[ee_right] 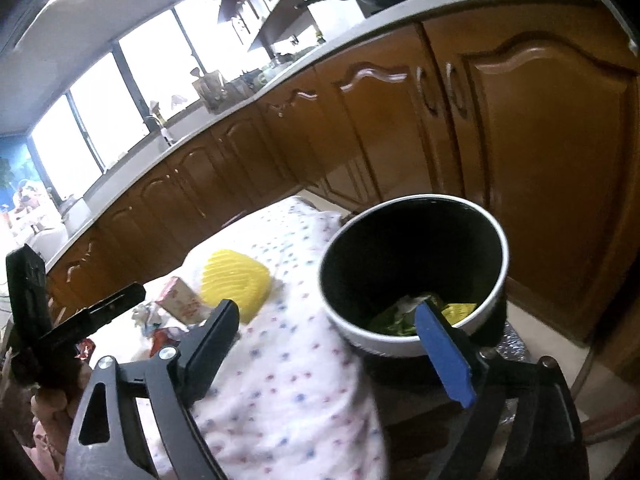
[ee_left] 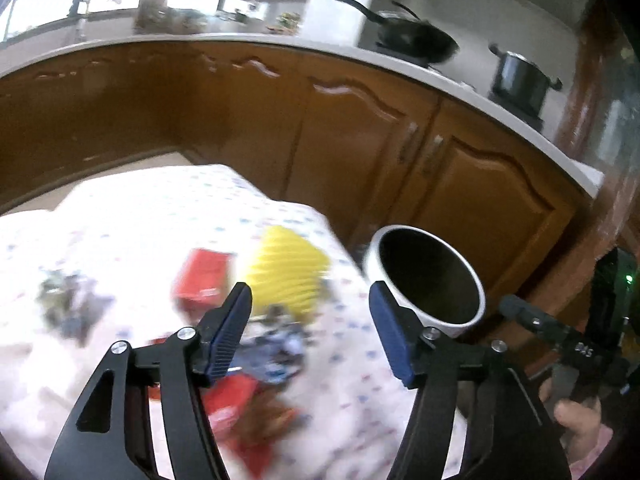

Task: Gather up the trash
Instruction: 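Grasp the red juice box with the left tool while the right tool grasps the yellow foam net, then carry juice box and foam net over the bin and open both tools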

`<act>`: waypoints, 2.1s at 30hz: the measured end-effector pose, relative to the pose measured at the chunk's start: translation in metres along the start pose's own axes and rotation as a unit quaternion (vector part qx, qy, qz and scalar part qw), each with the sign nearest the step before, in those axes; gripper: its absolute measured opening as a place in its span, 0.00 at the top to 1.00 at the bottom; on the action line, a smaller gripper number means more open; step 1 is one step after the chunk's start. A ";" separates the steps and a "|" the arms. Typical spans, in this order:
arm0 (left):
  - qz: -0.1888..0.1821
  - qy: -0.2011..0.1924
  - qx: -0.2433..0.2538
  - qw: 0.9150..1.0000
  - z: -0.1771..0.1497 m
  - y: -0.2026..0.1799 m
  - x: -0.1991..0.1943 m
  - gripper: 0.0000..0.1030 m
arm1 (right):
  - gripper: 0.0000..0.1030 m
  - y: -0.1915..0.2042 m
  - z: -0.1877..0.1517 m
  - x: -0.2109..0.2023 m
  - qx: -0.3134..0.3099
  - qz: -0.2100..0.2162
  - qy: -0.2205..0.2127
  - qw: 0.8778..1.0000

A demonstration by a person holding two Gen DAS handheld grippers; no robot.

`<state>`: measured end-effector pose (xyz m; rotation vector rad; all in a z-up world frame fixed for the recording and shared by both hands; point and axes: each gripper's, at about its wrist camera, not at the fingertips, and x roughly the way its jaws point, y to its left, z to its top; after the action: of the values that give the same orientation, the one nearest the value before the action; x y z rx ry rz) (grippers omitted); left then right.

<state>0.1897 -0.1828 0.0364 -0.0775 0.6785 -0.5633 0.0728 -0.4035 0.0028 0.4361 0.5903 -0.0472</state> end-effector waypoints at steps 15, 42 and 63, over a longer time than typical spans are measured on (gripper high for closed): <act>0.044 -0.005 -0.028 0.999 -0.017 0.065 -0.027 0.33 | 0.11 0.051 -0.012 0.027 -0.017 0.038 0.024 0.999; 0.031 0.048 0.025 0.998 0.002 0.057 0.048 0.33 | 0.34 0.076 0.010 0.158 -0.019 0.079 0.093 0.992; -0.011 -0.012 0.019 1.000 0.019 0.048 0.010 0.70 | 0.95 0.081 0.026 0.072 -0.051 0.090 0.023 0.994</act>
<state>0.2299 -0.1497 0.0334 -0.0556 0.6446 -0.5949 0.1602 -0.3350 0.0133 0.3894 0.5942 0.1654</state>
